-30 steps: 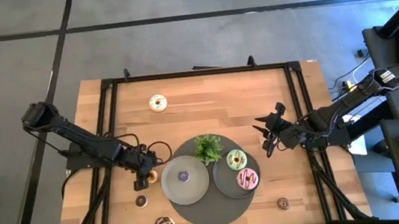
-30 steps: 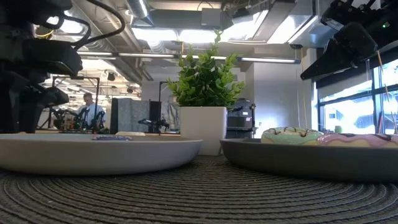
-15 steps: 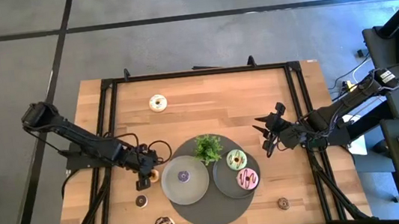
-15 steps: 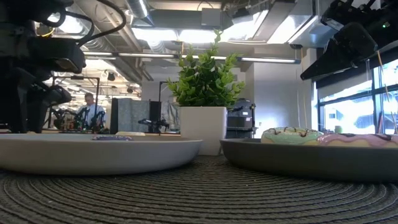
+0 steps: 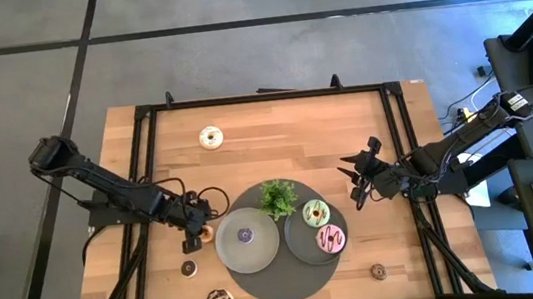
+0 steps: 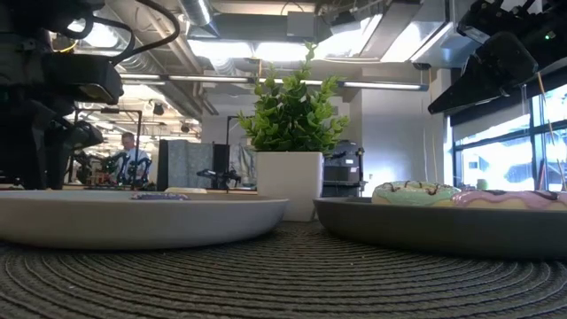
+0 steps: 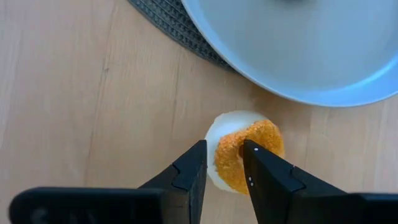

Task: Pick & Place donuts
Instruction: Put the small orange donut on the gray plate

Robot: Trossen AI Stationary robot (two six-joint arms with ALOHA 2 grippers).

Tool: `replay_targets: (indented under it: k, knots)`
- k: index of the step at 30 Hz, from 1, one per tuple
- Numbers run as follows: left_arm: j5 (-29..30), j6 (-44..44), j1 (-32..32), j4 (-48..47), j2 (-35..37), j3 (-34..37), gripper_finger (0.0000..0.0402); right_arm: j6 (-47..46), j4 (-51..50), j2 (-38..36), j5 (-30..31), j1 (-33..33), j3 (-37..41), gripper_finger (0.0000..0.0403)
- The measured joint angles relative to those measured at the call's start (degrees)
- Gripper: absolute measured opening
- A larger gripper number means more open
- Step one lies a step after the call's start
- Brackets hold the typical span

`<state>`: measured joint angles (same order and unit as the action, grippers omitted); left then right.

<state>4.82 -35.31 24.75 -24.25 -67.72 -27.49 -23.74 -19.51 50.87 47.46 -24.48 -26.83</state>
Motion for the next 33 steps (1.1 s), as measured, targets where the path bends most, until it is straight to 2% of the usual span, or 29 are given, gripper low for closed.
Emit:
replay_targets:
  k: [8,17,24,27,33]
  knots:
    - [-0.03,0.02,0.0,0.03,-0.36,0.0,0.0071,0.01,0.0,0.0,-0.02,-0.01,0.0,0.0133]
    - [-1.63,0.04,0.0,0.62,-4.68,-0.15,0.0056,0.05,-0.01,0.0,-0.02,-0.01,0.0,0.0133]
    - [-1.81,1.19,0.0,0.13,-3.94,-0.27,0.0012,0.12,-0.02,0.02,-0.02,-0.01,0.0,0.0133]
    - [-2.19,2.42,0.0,-0.57,-3.17,-0.72,0.0007,0.23,-0.02,0.02,0.0,0.01,0.0,0.0133]
    - [-3.31,-0.08,0.02,-12.19,-1.43,-6.19,0.0005,0.23,-0.02,0.02,0.0,-0.01,0.0,0.0133]
